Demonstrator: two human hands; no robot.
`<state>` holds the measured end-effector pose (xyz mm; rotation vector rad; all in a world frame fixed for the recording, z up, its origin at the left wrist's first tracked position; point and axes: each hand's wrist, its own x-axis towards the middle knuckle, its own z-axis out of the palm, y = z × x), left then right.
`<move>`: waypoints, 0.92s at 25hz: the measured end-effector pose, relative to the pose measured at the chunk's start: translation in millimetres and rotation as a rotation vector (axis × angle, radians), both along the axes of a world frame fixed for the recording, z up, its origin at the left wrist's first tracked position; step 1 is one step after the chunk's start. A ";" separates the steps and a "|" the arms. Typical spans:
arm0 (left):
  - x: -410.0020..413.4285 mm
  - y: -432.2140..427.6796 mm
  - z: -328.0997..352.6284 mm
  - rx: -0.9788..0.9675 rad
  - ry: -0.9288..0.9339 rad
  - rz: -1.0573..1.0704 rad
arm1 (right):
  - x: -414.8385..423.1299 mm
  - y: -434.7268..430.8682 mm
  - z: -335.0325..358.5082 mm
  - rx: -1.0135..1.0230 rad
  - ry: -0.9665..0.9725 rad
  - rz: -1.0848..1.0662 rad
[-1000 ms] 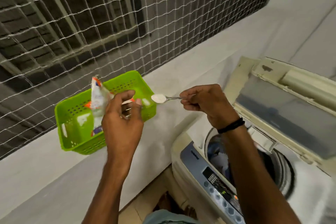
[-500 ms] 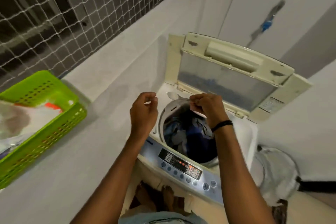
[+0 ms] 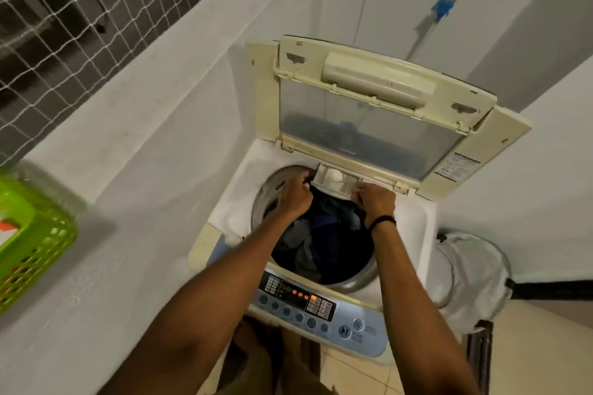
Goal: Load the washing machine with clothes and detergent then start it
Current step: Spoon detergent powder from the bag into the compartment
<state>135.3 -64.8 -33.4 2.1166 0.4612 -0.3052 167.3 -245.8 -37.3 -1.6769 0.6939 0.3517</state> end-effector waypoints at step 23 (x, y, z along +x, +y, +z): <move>-1.0 22.4 18.9 0.092 -0.002 -0.083 | -21.1 44.4 -1.1 0.126 -0.212 -0.227</move>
